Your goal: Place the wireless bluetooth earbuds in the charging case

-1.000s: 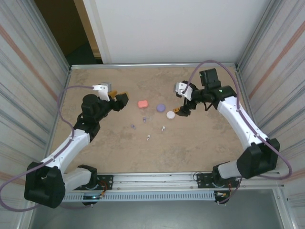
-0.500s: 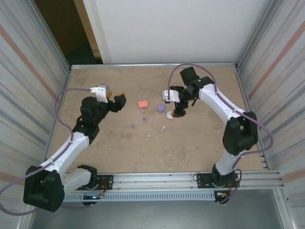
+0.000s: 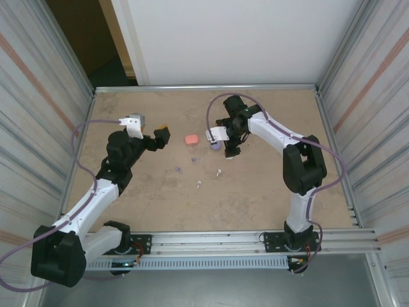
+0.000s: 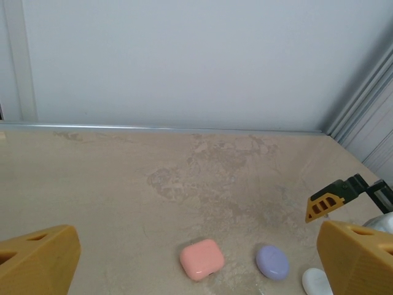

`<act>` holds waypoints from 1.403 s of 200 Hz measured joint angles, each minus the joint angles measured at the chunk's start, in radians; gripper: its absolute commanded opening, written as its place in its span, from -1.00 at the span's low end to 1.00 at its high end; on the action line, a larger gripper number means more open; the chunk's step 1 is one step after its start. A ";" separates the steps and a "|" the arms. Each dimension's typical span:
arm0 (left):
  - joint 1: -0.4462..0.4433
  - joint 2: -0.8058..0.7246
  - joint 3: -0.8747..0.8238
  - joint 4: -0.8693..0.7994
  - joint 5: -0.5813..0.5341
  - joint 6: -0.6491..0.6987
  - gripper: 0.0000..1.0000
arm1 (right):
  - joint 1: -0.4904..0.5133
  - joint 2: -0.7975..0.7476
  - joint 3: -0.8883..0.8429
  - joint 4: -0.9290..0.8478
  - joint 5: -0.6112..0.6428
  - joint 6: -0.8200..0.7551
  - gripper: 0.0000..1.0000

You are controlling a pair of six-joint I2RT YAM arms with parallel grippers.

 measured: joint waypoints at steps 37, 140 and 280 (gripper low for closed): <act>0.001 0.000 0.000 -0.002 0.000 0.008 0.97 | 0.010 0.058 0.024 0.044 0.021 -0.023 0.99; 0.006 0.006 0.000 -0.015 -0.011 0.015 0.98 | 0.030 0.214 0.178 -0.011 0.041 -0.053 0.68; 0.006 0.037 0.000 -0.015 -0.011 0.016 0.97 | 0.031 0.316 0.286 -0.126 0.057 -0.056 0.54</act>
